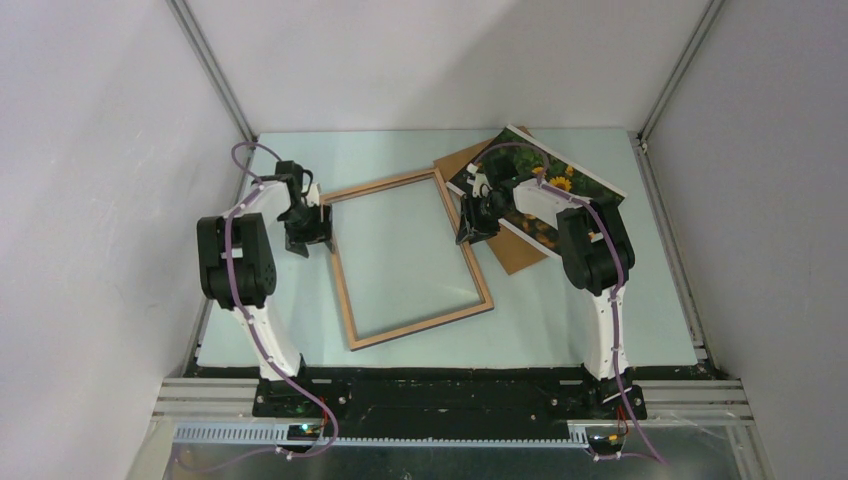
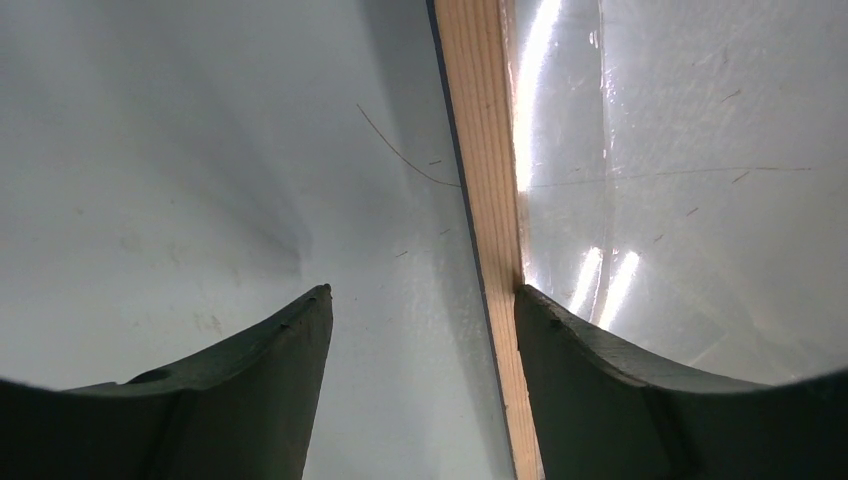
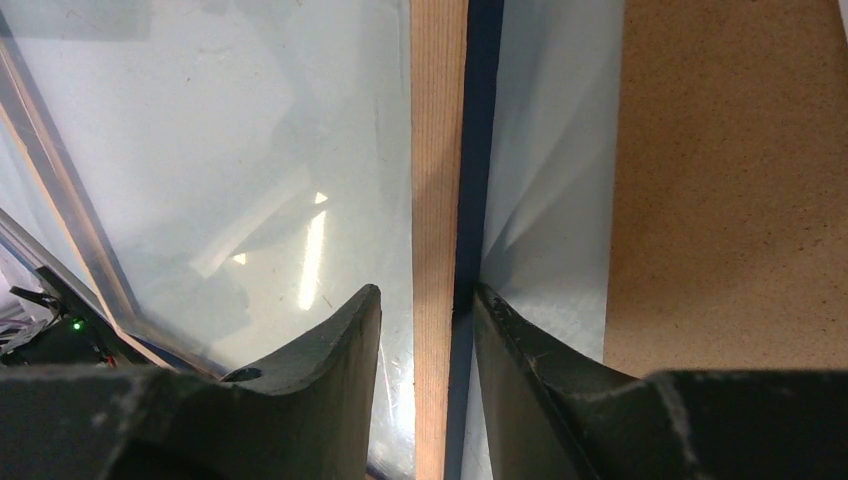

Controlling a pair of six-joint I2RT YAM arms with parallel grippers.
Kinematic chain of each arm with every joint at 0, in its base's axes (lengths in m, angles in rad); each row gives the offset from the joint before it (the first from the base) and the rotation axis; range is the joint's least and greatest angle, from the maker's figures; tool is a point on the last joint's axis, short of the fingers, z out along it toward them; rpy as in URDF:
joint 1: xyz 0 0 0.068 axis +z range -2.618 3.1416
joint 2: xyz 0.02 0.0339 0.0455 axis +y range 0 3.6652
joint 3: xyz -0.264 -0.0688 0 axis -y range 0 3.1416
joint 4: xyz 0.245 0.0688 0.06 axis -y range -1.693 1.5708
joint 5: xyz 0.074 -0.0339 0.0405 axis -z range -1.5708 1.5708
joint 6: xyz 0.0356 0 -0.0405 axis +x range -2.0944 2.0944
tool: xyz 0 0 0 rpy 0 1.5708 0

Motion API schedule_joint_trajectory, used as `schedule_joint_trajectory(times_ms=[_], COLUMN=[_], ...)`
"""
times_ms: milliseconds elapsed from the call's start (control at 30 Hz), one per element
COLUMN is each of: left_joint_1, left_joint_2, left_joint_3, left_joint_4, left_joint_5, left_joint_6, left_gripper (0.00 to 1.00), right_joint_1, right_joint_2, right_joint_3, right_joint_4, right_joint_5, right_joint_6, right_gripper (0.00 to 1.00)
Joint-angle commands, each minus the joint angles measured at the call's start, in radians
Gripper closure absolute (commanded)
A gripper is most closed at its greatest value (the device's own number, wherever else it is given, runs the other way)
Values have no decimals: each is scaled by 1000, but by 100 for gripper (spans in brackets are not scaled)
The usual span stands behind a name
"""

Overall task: Put the photo into the frame
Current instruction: Place the photo frame item in the photo frame.

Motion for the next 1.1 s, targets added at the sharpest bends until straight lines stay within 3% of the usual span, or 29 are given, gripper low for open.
schedule_joint_trajectory(times_ms=[0,800,1067], left_joint_1=[-28,-19,-21], left_joint_2=[37,-52,-33], left_joint_3=[27,59,49], left_joint_4=[70,45,44], left_joint_5=[38,132,57], left_joint_6=[-54,-55,-46], left_gripper=[27,17,16], right_joint_1=[32,28,22], right_joint_2=[19,3,4], right_joint_3=[-18,-34,-35], right_joint_4=[13,21,20], right_joint_5=[-58,-72,-79], right_joint_6=[28,38,39], right_gripper=[57,57,58])
